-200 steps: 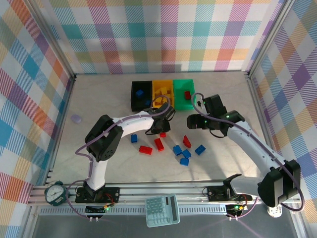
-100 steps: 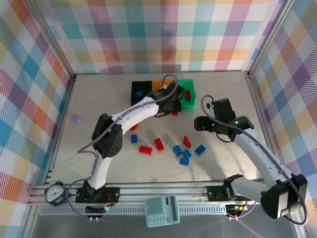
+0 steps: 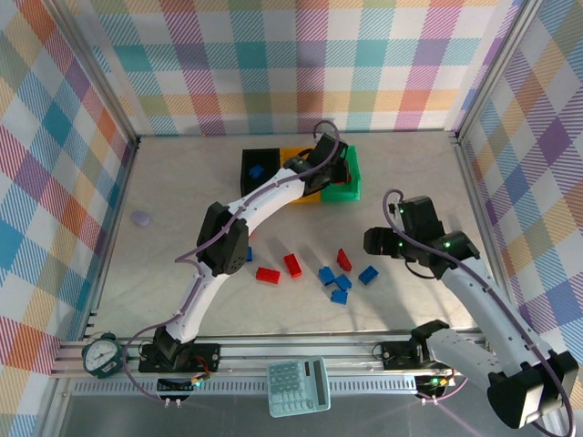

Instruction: Sort the legos into containers by color

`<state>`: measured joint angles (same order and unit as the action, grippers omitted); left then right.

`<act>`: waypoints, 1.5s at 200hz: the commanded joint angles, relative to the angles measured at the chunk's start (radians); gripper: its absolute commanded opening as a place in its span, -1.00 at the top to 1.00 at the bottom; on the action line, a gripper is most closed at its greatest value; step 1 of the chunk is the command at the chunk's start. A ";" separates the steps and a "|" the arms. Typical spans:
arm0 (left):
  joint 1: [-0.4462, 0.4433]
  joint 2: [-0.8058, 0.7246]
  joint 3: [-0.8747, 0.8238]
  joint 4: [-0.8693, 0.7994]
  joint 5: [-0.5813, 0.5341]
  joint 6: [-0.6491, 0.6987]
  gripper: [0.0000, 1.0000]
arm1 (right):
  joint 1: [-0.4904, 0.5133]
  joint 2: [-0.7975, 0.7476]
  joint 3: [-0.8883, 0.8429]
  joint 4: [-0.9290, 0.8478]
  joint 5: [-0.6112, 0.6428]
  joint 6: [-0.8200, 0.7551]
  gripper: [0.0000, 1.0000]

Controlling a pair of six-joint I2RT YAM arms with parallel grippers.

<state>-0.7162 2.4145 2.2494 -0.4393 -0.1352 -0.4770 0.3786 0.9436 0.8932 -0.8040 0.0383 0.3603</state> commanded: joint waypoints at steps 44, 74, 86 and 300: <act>0.024 0.117 0.104 0.272 -0.075 0.086 -0.08 | -0.004 -0.042 -0.016 -0.057 -0.038 0.040 -0.51; 0.040 0.099 0.098 0.263 -0.072 0.095 -0.27 | -0.004 -0.027 -0.020 -0.050 -0.044 0.042 -0.51; 0.043 0.073 0.082 0.256 -0.060 0.106 -0.28 | -0.004 -0.015 -0.022 -0.043 -0.046 0.044 -0.51; 0.047 -0.879 -1.048 0.119 -0.036 0.034 -0.35 | 0.181 0.508 0.047 0.164 -0.038 -0.046 -0.29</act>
<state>-0.6731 1.6272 1.2842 -0.2581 -0.1661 -0.3859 0.5468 1.3960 0.9039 -0.6693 -0.0040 0.3500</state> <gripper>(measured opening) 0.677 0.655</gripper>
